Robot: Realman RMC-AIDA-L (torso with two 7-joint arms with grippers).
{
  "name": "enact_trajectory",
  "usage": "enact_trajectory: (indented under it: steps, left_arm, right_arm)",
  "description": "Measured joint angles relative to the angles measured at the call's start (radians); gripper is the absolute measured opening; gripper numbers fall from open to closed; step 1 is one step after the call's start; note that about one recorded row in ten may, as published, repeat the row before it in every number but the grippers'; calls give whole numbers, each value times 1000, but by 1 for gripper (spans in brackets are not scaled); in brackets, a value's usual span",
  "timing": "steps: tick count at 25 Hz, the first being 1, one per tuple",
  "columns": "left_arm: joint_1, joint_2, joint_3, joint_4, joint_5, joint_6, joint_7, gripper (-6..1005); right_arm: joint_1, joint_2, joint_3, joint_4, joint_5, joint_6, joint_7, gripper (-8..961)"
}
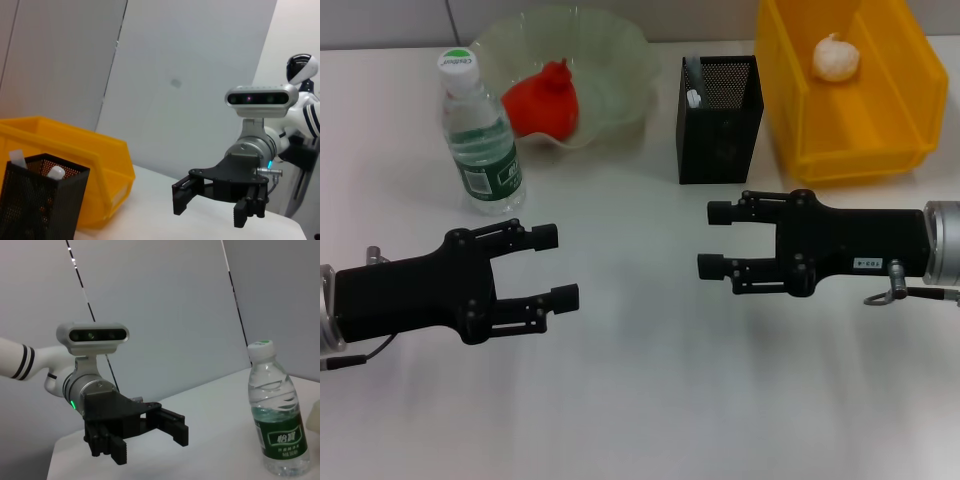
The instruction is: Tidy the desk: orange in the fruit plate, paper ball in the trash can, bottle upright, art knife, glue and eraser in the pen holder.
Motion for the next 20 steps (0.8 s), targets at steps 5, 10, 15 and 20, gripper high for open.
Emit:
enact_trajectory:
  steps: [5, 10, 15, 20]
  left_arm:
    - [-9, -2, 1, 2, 12, -5, 2, 815]
    - [-12, -3, 12, 7, 13, -5, 1, 815]
    - [-13, -5, 14, 8, 13, -5, 1, 815]
    - [-11, -7, 14, 8, 13, -5, 9, 815]
  right_arm:
    - [7, 2, -6, -2, -1, 0, -1, 741]
    - [10, 3, -6, -2, -2, -1, -1, 741]
    - [12, 4, -5, -2, -3, -1, -1, 741]
    - [12, 4, -5, -2, -3, -3, -1, 741]
